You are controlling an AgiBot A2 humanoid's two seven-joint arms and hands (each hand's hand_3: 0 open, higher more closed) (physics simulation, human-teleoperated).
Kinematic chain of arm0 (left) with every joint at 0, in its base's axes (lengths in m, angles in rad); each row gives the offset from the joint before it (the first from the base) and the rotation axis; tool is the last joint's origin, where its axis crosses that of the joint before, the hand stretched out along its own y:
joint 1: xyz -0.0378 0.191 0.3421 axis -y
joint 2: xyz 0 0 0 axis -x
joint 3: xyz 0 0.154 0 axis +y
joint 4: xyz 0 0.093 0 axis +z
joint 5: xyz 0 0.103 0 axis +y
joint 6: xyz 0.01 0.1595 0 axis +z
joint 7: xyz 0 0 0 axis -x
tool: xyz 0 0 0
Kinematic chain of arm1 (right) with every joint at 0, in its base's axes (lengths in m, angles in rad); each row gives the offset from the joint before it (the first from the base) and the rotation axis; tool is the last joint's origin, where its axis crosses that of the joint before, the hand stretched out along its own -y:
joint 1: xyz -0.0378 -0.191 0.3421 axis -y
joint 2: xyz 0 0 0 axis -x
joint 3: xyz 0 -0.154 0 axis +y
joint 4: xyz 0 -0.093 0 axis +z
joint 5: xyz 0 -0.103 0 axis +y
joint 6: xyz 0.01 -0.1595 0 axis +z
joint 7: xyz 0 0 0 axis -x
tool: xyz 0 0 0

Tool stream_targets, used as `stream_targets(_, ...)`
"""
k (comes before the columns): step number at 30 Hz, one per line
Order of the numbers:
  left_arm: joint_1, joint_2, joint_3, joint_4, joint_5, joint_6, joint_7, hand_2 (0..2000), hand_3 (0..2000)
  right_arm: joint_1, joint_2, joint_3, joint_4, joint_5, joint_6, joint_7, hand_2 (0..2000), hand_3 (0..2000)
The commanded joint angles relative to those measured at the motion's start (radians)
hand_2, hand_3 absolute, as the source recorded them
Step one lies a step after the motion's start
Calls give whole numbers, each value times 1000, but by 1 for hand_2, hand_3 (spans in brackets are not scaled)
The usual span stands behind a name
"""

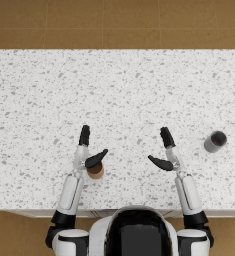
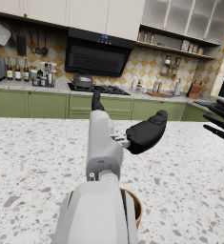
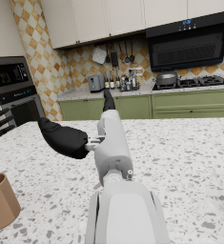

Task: Pick up two cups and pour the berry on the right into the cup on the left

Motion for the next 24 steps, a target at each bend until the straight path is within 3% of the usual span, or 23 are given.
stream_targets(1, 0, 0, 0, 0, 0, 0, 0, 0, 0, 0, 0, 0, 0, 0, 0, 0, 0, 0)
stream_targets(17, 2, 1, 30, 16, 0, 0, 0, 0, 0, 2, -1, 30, -16, 0, 0, 0, 0, 0)
stream_targets(20, -22, -1, -12, 14, 0, -64, -64, 0, 0, 0, -10, -13, -23, 0, -63, 64, 0, 0)
stream_targets(24, -76, -10, -85, -6, 31, -91, -91, 0, 0, -21, -14, -137, -41, 0, -90, 91, 0, 0)
